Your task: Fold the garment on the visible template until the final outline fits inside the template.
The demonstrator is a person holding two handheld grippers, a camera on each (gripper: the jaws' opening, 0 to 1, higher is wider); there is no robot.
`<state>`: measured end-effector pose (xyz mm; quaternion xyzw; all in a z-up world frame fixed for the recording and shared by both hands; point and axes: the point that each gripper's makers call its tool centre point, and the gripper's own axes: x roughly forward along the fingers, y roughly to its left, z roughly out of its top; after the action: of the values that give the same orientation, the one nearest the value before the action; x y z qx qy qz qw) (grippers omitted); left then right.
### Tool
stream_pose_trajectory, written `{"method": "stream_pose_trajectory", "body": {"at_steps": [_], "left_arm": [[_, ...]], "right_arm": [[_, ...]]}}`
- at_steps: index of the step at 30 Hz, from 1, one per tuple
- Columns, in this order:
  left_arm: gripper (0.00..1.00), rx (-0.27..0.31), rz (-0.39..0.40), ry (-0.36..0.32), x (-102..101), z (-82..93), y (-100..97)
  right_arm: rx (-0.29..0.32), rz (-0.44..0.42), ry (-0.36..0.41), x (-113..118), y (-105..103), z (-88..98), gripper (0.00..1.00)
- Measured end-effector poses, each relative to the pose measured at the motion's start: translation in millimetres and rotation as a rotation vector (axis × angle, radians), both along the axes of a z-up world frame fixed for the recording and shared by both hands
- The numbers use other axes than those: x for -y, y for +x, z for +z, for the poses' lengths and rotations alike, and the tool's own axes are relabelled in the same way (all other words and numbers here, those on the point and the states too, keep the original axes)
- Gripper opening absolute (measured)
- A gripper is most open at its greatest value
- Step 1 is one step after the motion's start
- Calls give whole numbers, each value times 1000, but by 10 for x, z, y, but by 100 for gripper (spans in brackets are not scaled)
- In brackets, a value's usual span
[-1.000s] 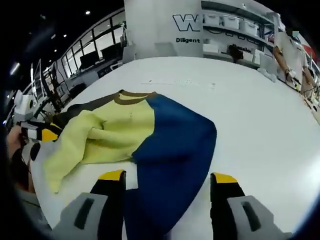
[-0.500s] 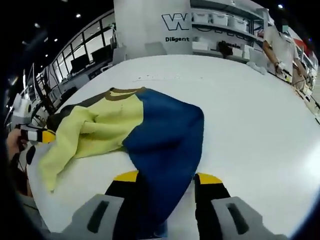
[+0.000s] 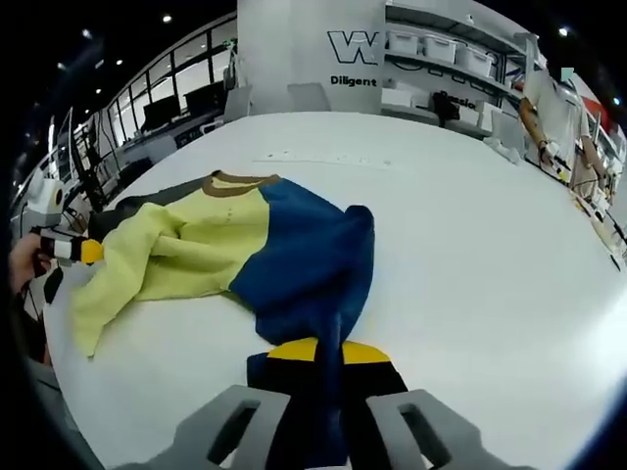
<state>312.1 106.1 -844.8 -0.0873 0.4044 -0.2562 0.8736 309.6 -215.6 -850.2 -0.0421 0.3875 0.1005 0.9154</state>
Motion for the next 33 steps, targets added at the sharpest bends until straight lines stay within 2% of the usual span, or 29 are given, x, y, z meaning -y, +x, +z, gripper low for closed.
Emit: {"method": "stream_pose_trajectory", "body": {"at_steps": [3,8,13,16,18,20,26,33], "left_arm": [[2,3,-2,-3,-2,11,-6],[18,-5,15,-27,2,39,-5],[22,-5,35,-42,-9,51,4],[19,-7,61,-80,-17,70,33],[12,-16,71,-95,-32,61,49],[0,-18,68,-99,-40,62,61],[0,6,89,-131,-48,182,135],[0,7,83,-132,-124,215,119]], "right_arm": [[-7,-9,1,56,-15,-16,0],[-16,-18,2,83,-36,-27,0],[-20,-17,2,91,-45,-31,0],[-22,-16,-4,110,-44,-39,0],[-22,-13,-12,127,-37,-42,0],[-22,-10,-24,151,-23,-43,0],[-23,-1,-78,321,59,-38,0],[-19,-35,-89,545,129,1,0]]}}
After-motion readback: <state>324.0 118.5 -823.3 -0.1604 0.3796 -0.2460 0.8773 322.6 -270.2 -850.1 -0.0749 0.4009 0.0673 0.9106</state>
